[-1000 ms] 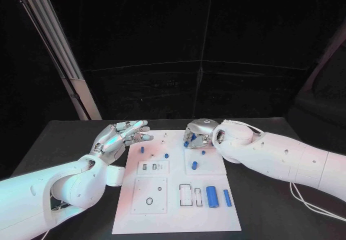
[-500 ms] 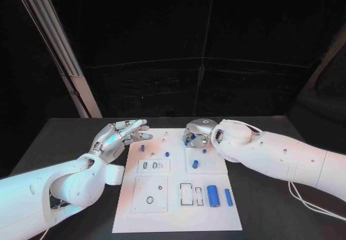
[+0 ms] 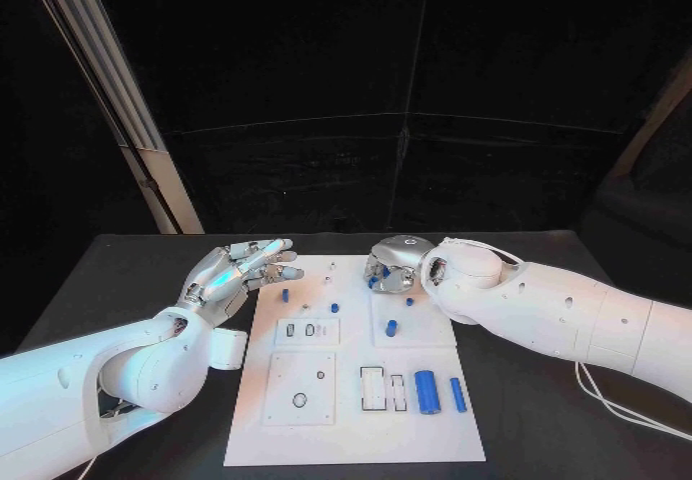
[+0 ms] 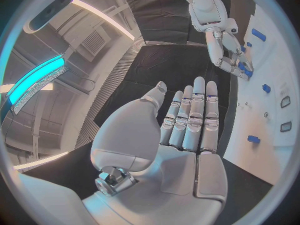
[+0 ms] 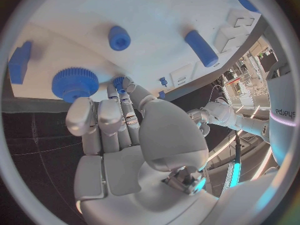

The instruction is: Assemble the parts on the task board

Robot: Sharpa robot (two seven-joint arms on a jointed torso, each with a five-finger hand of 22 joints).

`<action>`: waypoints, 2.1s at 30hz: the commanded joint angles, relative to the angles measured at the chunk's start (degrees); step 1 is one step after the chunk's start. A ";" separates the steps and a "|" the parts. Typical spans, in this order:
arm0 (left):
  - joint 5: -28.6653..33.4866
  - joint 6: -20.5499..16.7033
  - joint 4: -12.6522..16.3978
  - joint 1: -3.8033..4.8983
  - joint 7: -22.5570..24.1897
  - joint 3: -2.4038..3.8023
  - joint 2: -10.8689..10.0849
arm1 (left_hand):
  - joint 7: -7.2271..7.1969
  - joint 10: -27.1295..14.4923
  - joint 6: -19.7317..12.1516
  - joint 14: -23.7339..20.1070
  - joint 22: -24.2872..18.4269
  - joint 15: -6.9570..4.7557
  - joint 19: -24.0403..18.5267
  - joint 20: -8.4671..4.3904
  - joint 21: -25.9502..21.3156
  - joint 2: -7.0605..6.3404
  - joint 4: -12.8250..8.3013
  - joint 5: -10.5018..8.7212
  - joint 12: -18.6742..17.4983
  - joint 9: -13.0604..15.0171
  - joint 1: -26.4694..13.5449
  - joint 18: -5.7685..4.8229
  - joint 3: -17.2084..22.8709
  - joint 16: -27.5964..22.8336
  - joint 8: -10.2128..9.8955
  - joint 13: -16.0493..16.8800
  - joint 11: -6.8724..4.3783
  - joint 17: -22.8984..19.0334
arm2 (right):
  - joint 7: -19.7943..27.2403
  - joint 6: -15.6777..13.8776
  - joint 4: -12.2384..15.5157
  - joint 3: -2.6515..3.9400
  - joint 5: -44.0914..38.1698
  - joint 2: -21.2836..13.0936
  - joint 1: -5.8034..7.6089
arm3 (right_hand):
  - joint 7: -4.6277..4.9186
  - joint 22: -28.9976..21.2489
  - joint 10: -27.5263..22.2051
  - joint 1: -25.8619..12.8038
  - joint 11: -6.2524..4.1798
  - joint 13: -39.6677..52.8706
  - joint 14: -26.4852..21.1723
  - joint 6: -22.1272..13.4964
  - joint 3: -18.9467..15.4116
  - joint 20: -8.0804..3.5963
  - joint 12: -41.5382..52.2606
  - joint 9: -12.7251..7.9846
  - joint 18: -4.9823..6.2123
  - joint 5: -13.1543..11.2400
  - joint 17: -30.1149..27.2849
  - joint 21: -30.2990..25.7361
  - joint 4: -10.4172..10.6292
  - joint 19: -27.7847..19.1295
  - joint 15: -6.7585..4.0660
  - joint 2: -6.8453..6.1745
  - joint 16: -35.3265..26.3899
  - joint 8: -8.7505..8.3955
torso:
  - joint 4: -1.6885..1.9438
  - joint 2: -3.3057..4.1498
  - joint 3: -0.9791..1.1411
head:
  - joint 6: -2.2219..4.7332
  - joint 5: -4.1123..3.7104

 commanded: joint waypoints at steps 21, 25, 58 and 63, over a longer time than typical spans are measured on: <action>0.01 1.61 -0.37 0.28 -0.36 0.05 0.18 | 0.11 0.13 0.22 0.29 -0.10 0.03 0.46 0.02 -0.10 0.17 -0.44 0.13 -0.37 -0.07 -0.66 0.77 0.05 -0.49 -0.43 -0.07 0.10 0.12 | -0.11 -14.39 -4.97 0.05 1.65 6.25 1.31 | 0.25 0.94 0.97 -0.95 -0.42 0.19 -0.18 0.47 6.27 0.24 -0.16 -0.08 -1.10 -0.28 0.11 0.98 1.22 0.45 -0.11 -3.39 0.87 -0.43 | 0.36 0.55 -0.26 | 1.41 0.31; 0.01 1.67 -0.51 0.31 -0.41 0.05 0.28 | 0.11 0.13 0.22 0.29 -0.10 0.03 0.46 0.02 -0.10 0.17 -0.44 0.13 -0.37 -0.07 -0.66 0.77 0.05 -0.49 -0.43 -0.07 0.10 0.12 | 0.24 -14.28 -6.88 0.05 1.84 8.01 1.37 | 0.31 0.99 0.74 -1.21 -0.34 0.17 -0.18 0.26 6.81 0.30 -0.17 -0.11 -1.11 -0.32 0.16 1.03 1.49 0.45 -0.05 -3.81 0.98 -0.49 | 0.30 0.63 -0.14 | 1.56 0.48; 0.02 1.82 -0.89 0.69 -0.62 0.05 0.67 | 0.13 0.15 0.22 0.32 -0.14 0.04 0.46 0.04 -0.14 0.24 -0.49 0.13 -0.49 -0.06 -0.65 0.77 0.11 -0.63 -0.51 -0.07 0.12 0.17 | 1.49 -9.76 -12.57 0.02 1.92 13.23 1.40 | 0.40 1.01 0.09 -1.81 -0.17 0.13 -0.27 -0.20 7.98 0.45 -0.18 -0.12 -1.11 -0.41 -0.05 1.11 2.25 0.36 0.11 -4.76 1.07 -0.52 | 0.21 0.95 -0.21 | 1.66 0.82; 0.02 1.86 -0.94 0.73 -0.65 0.05 0.68 | 0.13 0.15 0.22 0.32 -0.14 0.04 0.46 0.04 -0.14 0.24 -0.49 0.13 -0.49 -0.06 -0.65 0.77 0.11 -0.63 -0.51 -0.07 0.12 0.17 | 1.24 -9.05 -12.76 0.01 1.26 13.43 1.40 | 0.39 0.97 0.04 -1.87 -0.17 0.12 -0.28 -0.23 8.03 0.46 -0.18 -0.12 -1.09 -0.45 -0.08 1.09 2.32 0.32 0.12 -4.84 1.07 -0.52 | 0.20 1.00 -0.19 | 1.59 0.84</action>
